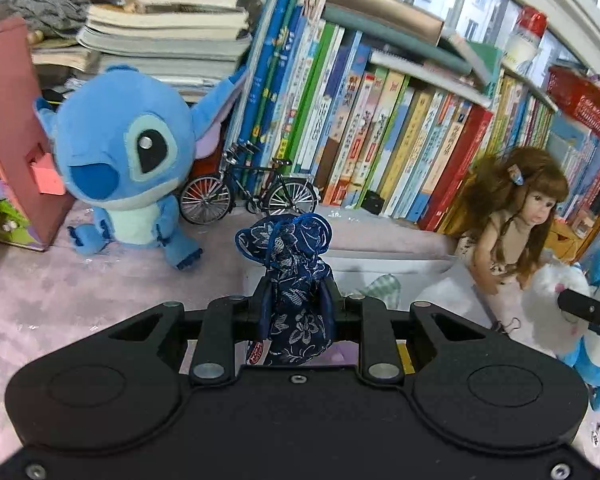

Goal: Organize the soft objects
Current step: 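Lift the navy floral bag with the left tool while the right tool carries the white fluffy plush, then lower the navy bag into the box with the left tool while the right tool drops the white plush in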

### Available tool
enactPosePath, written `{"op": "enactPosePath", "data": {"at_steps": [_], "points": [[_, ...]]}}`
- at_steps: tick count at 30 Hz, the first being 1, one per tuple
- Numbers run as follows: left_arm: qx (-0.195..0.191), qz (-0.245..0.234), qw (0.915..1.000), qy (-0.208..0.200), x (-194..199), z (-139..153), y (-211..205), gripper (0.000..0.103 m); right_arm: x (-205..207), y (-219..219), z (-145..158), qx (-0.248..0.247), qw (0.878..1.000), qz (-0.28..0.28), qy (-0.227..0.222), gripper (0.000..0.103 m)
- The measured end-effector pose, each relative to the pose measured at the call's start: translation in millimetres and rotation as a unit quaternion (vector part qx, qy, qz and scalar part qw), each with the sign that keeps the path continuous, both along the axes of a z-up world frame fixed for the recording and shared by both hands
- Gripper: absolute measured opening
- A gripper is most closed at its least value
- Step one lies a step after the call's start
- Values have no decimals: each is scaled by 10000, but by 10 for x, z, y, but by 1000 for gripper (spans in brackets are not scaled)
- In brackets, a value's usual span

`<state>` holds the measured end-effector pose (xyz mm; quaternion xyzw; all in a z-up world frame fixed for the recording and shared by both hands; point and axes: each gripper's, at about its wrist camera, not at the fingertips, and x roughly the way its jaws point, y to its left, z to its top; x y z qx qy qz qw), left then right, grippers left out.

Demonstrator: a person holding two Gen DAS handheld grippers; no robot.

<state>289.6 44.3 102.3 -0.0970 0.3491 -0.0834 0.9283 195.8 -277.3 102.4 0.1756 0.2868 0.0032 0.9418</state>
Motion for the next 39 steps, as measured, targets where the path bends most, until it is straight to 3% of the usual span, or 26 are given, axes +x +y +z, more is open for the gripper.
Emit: {"op": "enactPosePath", "data": {"at_steps": [6, 10, 18, 30, 39], "points": [[138, -182, 9993, 284, 306, -184, -118, 24, 346, -45, -95, 30, 9993, -147, 343, 52], [508, -232, 9978, 369, 458, -285, -221, 24, 556, -28, -191, 14, 9983, -216, 540, 52], [808, -457, 9947, 437, 604, -390, -418, 24, 899, 124, -361, -120, 9973, -284, 666, 52], [936, -560, 9925, 556, 666, -641, -564, 25, 1134, 266, -631, -315, 9957, -153, 860, 52], [1003, -588, 9917, 556, 686, -699, -565, 26, 1163, 211, -693, 3, 9960, -182, 872, 52]]}}
